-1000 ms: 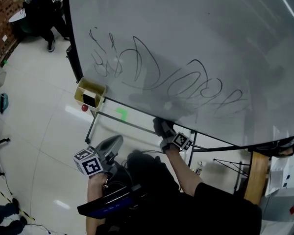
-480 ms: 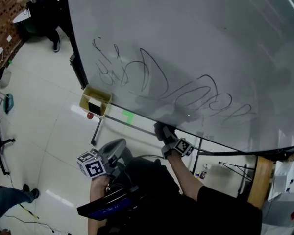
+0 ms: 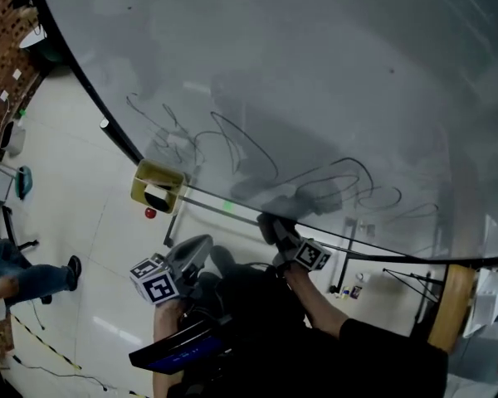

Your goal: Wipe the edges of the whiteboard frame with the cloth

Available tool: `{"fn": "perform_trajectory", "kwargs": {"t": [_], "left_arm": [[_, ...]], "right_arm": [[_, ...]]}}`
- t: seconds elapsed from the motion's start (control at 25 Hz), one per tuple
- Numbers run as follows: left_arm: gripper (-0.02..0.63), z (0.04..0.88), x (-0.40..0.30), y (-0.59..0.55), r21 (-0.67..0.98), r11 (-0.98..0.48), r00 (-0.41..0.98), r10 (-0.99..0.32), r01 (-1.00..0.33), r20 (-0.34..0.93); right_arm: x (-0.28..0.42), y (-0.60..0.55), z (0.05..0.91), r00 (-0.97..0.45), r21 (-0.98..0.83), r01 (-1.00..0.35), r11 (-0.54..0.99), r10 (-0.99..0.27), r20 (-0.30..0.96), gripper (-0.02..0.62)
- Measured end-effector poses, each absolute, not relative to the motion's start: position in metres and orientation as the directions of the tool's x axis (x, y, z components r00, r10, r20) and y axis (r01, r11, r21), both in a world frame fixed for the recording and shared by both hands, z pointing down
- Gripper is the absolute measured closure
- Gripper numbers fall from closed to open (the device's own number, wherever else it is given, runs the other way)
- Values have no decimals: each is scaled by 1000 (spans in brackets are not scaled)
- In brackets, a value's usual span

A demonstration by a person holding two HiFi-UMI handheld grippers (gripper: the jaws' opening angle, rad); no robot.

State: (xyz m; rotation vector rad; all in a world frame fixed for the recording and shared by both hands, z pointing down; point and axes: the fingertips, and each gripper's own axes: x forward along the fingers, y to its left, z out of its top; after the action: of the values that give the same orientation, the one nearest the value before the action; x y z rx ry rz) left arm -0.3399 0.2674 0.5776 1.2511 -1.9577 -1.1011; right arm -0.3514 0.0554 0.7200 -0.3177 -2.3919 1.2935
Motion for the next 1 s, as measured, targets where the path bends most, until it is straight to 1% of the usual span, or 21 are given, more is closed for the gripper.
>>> {"fn": "perform_trajectory", "kwargs": {"t": [0.2,0.4,0.52,0.64,0.8,1.0], "left_arm": [[615,583,-338,273,870,232,-413,-910,-435,36],[615,583,-347,297,877,218,-427,-904,-428,16],[615,581,-350,313,878,193,-389,-921,-439,7],[615,575,-353,335,867,173,-345,-939,-467,2],[615,567,-353,354,847,126,-251,-968,-516,-9],[615,556,-351,364,832,63,-150,-988,-551,-24]], "right_arm": [[-354,63,721,-880,-822,0,569,391,271,454],[-362,75,723,-887,-813,-4,582,373,272,454],[-369,78,728,-894,-790,4,613,357,272,454],[-373,84,732,-900,-778,-52,626,309,308,454],[-384,104,720,-916,-774,-82,628,259,307,454],[-388,114,726,-928,-780,-133,612,200,315,453]]}}
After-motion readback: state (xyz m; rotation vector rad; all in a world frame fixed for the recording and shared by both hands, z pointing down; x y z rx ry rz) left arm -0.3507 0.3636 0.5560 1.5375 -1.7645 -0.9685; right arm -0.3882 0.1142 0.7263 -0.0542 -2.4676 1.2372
